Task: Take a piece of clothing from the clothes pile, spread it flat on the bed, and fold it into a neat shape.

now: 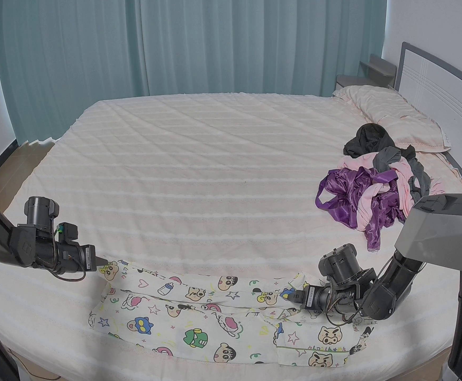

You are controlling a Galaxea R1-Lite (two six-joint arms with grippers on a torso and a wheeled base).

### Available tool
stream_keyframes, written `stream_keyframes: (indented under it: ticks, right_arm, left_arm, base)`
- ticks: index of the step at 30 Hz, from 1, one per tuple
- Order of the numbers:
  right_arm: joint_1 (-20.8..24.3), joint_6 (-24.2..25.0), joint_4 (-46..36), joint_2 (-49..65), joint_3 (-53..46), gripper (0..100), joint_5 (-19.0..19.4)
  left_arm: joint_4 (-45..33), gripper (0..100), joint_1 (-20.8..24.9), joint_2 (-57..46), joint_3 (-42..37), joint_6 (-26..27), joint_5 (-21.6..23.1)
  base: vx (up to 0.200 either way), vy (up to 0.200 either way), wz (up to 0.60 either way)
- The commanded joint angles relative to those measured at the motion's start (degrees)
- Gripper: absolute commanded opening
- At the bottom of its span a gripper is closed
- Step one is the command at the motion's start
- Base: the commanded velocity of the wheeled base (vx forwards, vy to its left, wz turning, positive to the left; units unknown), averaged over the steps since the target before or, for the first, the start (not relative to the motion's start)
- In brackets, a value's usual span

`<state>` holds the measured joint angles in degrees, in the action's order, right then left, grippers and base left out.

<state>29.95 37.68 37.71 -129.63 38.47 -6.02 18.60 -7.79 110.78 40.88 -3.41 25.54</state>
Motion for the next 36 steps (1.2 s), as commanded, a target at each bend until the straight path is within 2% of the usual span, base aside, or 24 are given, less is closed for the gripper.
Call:
stream_keyframes:
  ticks: [1,7,11,15,17,23,31,36]
  right_arm:
    - [-0.07,0.02,0.0,0.0,-0.07,100,-0.04]
    - [0.02,1.08,0.0,0.08,0.02,100,-0.04]
    - [-0.07,1.17,-0.09,0.08,-0.07,100,-0.04]
    - [-0.07,1.17,-0.18,0.08,-0.15,100,-0.04]
    - [-0.07,1.17,-0.18,0.08,-0.24,100,-0.04]
    - [-0.07,1.17,-0.26,0.17,-0.24,100,-0.13]
    - [-0.07,1.17,-0.35,0.08,-0.42,100,-0.04]
    - [-0.07,1.17,-0.35,0.26,-0.68,100,-0.04]
  left_arm:
    - [0.29,0,-0.12,-3.37,-0.36,-0.1,2.59]
    - [0.73,0,-1.09,-4.78,-0.53,-0.01,6.37]
    - [0.82,0,-2.93,-6.54,-2.55,0.34,10.41]
    - [0.82,0,-4.6,-8.65,-6.42,0.78,11.02]
    - [0.56,0,-6.01,-8.91,-8.09,3.15,11.02]
    - [0.03,0,-11.19,-8.3,-13.45,14.58,11.2]
    - [0.29,0,-11.81,-2.06,-16.35,22.49,10.5]
    - [0.03,0,-11.81,-0.03,-15.56,22.57,10.32]
  base:
    - [0.0,0.0,0.0]
    - [0.0,0.0,0.0]
    - [0.0,0.0,0.0]
    - [0.0,0.0,0.0]
    - [0.0,0.0,0.0]
    - [0.0,0.0,0.0]
    - [0.0,0.0,0.0]
    - [0.0,0.0,0.0]
